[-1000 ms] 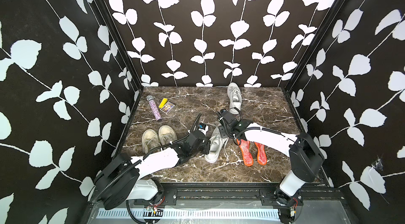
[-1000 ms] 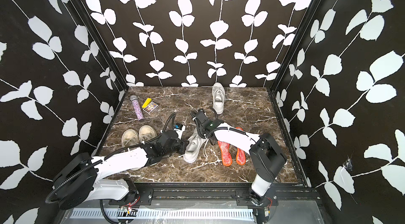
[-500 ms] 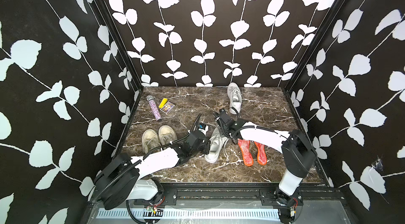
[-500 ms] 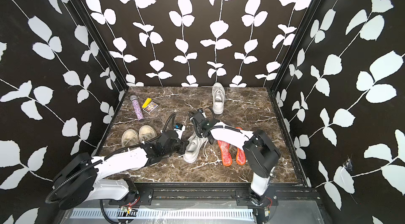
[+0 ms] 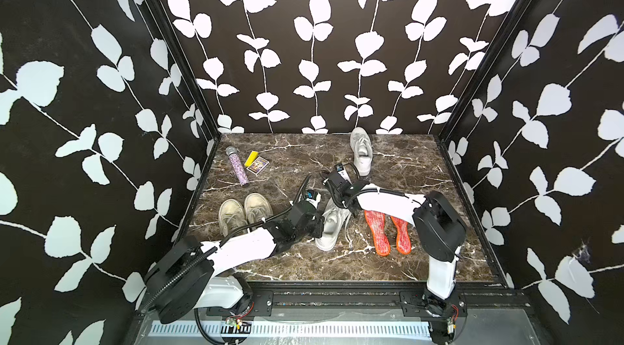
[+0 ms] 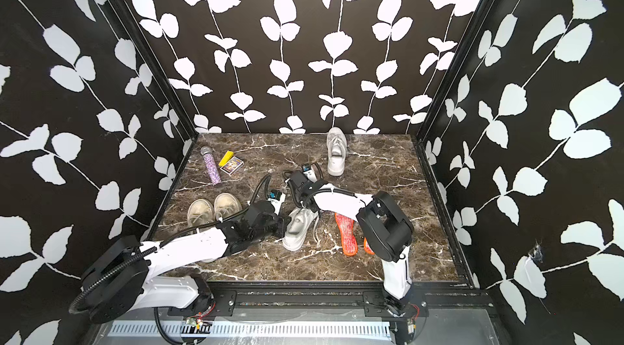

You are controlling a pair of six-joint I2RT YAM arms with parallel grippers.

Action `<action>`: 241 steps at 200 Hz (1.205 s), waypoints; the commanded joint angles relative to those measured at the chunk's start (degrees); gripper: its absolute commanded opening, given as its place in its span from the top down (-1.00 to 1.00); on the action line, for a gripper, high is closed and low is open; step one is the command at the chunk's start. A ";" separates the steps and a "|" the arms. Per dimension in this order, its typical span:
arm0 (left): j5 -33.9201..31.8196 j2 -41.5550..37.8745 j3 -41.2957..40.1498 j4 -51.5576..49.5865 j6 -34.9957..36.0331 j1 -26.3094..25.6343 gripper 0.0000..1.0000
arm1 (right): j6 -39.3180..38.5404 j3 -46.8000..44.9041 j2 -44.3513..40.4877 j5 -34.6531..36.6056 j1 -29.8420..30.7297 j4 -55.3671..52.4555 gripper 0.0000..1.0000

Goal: Remove the insole from the shoe
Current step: Untie the shoelace on the shoe.

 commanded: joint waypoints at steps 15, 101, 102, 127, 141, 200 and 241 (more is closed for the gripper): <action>-1.15 -4.05 -0.98 -1.16 -0.65 -0.59 1.00 | -0.86 2.22 1.83 9.91 -1.68 4.69 0.26; -4.09 -10.72 -3.57 -4.69 -0.69 -0.60 1.00 | -2.96 14.27 4.34 14.71 -5.65 6.21 -0.27; -4.11 -10.76 -3.63 -4.77 -0.70 -0.59 1.00 | -2.91 14.42 4.30 14.63 -5.72 6.21 -0.28; -4.96 -11.93 -4.03 -5.68 -0.95 -0.59 1.00 | -0.45 16.28 2.17 12.33 -6.81 5.41 -0.43; -5.28 -12.08 -4.02 -6.19 -1.22 -0.61 1.00 | 0.56 15.48 0.50 8.78 -7.15 6.98 -0.47; -4.31 -10.77 -3.34 -4.05 -0.96 -0.59 1.00 | 6.19 -4.67 -2.24 -25.61 -6.58 36.84 -0.51; -2.13 -9.83 -3.14 -2.56 -0.68 -0.59 1.00 | 9.09 -13.36 0.04 -31.13 -6.31 55.86 -0.56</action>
